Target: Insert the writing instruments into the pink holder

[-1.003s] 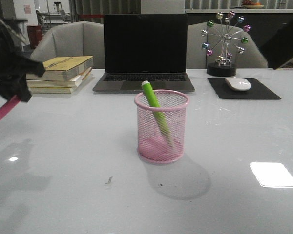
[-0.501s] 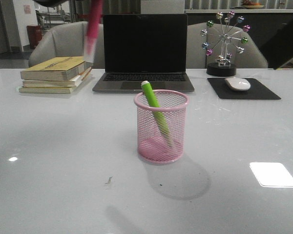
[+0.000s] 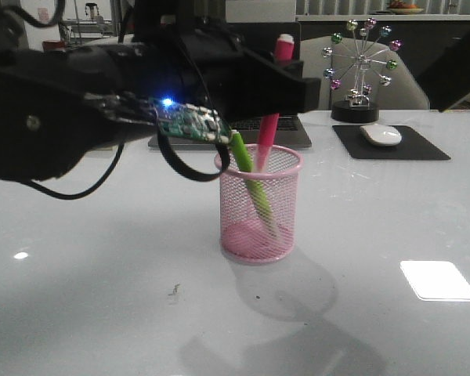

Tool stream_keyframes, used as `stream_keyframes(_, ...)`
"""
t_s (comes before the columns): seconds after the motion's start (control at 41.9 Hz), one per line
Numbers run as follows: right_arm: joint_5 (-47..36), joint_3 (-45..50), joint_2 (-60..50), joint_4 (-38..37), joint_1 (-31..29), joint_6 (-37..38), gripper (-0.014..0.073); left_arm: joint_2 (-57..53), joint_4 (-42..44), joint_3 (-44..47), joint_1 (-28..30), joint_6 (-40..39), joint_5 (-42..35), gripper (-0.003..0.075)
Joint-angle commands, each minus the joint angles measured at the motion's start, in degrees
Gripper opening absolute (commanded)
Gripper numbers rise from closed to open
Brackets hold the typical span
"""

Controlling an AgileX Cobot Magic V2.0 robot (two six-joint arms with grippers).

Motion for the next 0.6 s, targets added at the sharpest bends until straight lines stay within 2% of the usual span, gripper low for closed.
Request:
stream_keyframes(0.0,-3.4,-1.6,-0.6,-0.4,0.2,-0.3,0.0517,-2.0,-0.6,-1.8,0.3,-0.7,-6.2,0.0291)
stream_keyframes(0.096,-3.4,-1.6,-0.6,-0.4,0.2,-0.3,0.0517,-3.2,-0.6,-1.8,0.3,-0.7,-5.7,0.0400)
stream_keyframes(0.215,-3.4,-1.6,-0.6,-0.4,0.2,-0.3,0.0517,-8.2,-0.5,-1.9,0.3,-0.7,1.4,0.0405)
stream_keyframes(0.406,-3.4,-1.6,-0.6,-0.4,0.2,-0.3,0.0517,-24.2,-0.2,-1.9,0.3,3.0,31.0,0.0404)
stream_keyframes(0.573,-3.4,-1.6,-0.6,-0.4,0.2,-0.3,0.0517,-39.0,0.4,-1.9,0.3,3.2,56.1,0.0404)
